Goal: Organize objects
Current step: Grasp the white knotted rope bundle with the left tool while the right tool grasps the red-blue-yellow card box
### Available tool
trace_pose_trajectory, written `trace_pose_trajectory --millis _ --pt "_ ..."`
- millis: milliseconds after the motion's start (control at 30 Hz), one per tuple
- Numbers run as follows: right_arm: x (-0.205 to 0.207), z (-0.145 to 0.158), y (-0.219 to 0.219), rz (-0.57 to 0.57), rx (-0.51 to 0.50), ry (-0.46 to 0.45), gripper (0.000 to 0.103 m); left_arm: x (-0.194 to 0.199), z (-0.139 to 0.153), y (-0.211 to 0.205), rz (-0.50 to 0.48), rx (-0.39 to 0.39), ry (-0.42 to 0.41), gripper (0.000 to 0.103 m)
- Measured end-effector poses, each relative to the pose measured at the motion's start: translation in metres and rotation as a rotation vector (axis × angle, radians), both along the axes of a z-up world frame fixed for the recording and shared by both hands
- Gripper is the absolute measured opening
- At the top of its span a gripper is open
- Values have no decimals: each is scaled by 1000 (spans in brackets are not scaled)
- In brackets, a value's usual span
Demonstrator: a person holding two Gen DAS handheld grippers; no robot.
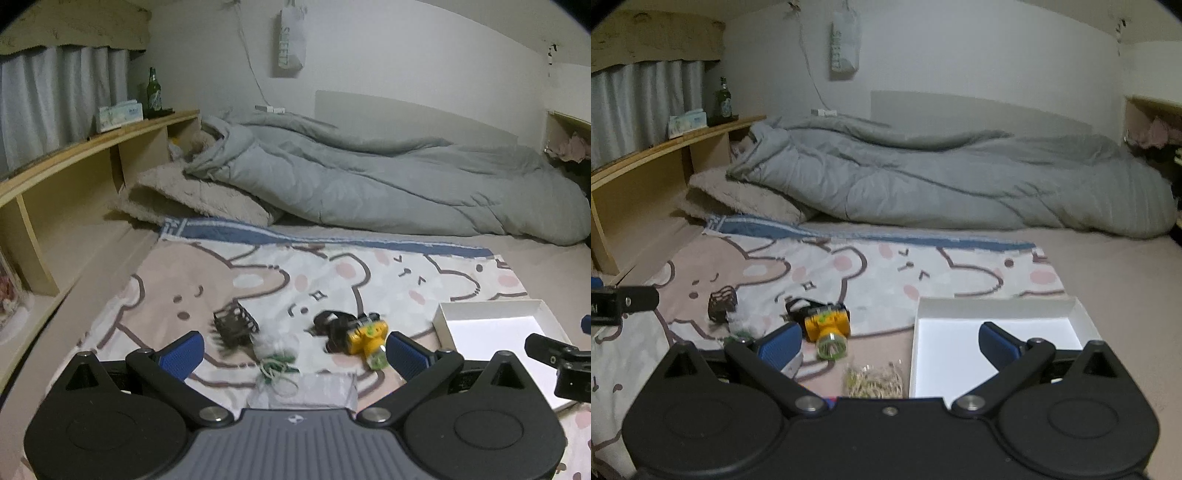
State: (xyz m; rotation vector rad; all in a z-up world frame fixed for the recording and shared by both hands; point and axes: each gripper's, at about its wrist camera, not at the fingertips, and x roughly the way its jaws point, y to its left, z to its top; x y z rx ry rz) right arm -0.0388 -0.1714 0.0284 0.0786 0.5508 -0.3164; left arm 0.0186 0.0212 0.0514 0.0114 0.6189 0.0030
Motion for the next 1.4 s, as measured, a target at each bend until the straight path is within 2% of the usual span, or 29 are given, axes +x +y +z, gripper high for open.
trace_pose_trajectory --millis 200,300,500,600,700,900,1033,1267,1400 --pt "15 9 -2 32 -1 -11 103 15 11 13 6 49 -60 103" --pt "21 13 -5 46 15 -49 103 27 10 20 -35 52 -84 103" --pt "38 19 -8 24 19 -87 103 51 -5 33 -75 67 -102 103" --pt "52 9 -7 44 13 -89 103 59 -17 38 -107 78 -104 103" --pt "65 -7 -4 43 22 -44 103 65 -33 42 -147 89 -88 103" --pt "86 -52 -8 30 138 97 103 71 -71 56 -242 67 -2 103" --pt "91 -80 -11 33 257 187 103 72 -96 64 -306 107 57 103" --pt "97 -108 -14 31 424 287 103 64 -138 67 -502 174 165 103" --pt "98 -125 -15 13 518 343 103 59 -160 65 -573 210 221 103"
